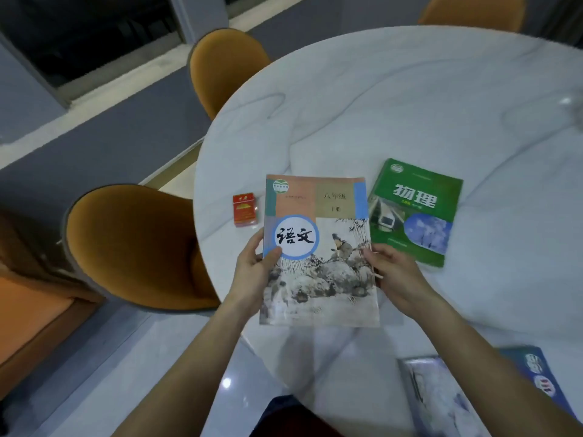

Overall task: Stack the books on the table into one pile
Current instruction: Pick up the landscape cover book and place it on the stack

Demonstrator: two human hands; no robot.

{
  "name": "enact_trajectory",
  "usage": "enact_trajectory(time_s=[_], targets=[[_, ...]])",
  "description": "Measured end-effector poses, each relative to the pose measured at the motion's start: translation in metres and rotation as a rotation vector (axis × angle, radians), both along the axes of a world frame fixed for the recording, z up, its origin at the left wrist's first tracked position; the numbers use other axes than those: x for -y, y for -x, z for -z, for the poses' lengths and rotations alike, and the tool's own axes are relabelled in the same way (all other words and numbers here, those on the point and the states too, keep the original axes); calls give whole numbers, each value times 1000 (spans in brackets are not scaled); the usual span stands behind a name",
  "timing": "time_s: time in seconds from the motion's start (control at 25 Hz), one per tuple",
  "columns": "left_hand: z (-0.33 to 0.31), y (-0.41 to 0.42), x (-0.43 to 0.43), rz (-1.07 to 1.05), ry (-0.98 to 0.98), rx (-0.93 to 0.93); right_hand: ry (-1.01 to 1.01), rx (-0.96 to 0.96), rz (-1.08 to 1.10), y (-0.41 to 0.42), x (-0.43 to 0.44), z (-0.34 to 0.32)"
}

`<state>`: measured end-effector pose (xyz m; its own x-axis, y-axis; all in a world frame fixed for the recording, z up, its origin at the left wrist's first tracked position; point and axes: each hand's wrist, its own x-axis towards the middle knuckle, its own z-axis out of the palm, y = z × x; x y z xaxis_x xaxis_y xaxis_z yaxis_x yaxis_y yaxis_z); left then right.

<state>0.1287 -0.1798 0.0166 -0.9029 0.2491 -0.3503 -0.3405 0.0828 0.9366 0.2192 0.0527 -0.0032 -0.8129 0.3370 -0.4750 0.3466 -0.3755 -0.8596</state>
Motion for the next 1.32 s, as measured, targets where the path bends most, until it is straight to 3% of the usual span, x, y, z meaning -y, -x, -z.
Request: enact_trajectory(time_s=[0.24, 0.52, 0.76, 1.0, 1.32], targets=[[-11, 62, -114, 237, 57, -101, -88, -6, 311, 8, -71, -23], [16, 92, -230, 404, 288, -197, -297, 215, 530, 25, -150, 4], [45, 98, -269, 463, 452, -293, -545, 360, 483, 32, -174, 30], [61, 89, -277, 515, 838, -514, -902, 512, 327, 34, -178, 46], [62, 89, -269, 587, 854, -492, -907, 573, 268, 35, -169, 39]])
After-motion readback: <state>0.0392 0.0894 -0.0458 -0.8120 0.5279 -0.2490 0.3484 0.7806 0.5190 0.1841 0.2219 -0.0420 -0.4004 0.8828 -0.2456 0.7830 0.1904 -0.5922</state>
